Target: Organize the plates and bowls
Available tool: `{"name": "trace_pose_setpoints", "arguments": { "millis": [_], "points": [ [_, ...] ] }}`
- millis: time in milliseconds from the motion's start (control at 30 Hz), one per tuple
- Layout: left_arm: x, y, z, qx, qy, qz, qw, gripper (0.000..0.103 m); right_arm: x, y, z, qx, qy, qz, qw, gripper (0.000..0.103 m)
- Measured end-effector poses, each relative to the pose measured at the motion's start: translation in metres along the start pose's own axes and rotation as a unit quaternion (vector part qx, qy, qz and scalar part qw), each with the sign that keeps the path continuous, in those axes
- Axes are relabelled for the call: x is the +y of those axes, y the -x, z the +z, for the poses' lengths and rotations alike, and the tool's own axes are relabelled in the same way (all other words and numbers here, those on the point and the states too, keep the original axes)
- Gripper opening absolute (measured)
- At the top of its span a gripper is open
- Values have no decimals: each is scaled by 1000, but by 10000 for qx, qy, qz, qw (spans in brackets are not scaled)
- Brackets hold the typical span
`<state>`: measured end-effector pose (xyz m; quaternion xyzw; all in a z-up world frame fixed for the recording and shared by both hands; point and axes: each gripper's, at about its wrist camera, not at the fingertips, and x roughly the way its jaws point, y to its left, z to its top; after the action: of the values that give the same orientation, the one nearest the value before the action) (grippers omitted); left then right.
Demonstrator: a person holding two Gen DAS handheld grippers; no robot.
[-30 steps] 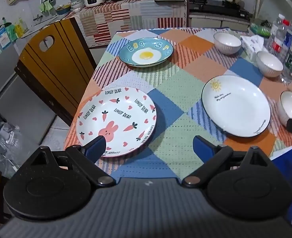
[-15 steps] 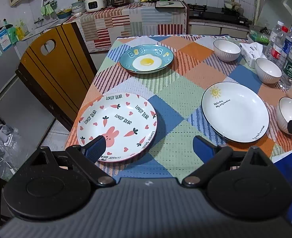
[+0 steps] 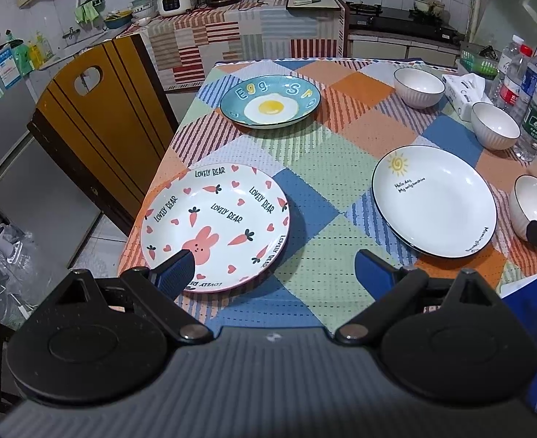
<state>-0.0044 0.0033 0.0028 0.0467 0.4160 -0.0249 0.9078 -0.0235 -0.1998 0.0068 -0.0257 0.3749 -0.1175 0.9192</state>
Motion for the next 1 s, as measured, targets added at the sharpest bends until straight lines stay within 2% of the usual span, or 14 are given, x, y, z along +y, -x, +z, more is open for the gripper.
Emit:
{"name": "trace_pose_setpoints", "arguments": {
  "millis": [633, 1000],
  "points": [
    [-2, 1, -4, -80, 97, 129, 9998, 95, 4, -1, -1, -25, 36, 57, 10000, 98],
    [-1, -6, -2, 59, 169, -24, 9998, 95, 5, -1, 3, -76, 62, 145, 9998, 98]
  ]
}}
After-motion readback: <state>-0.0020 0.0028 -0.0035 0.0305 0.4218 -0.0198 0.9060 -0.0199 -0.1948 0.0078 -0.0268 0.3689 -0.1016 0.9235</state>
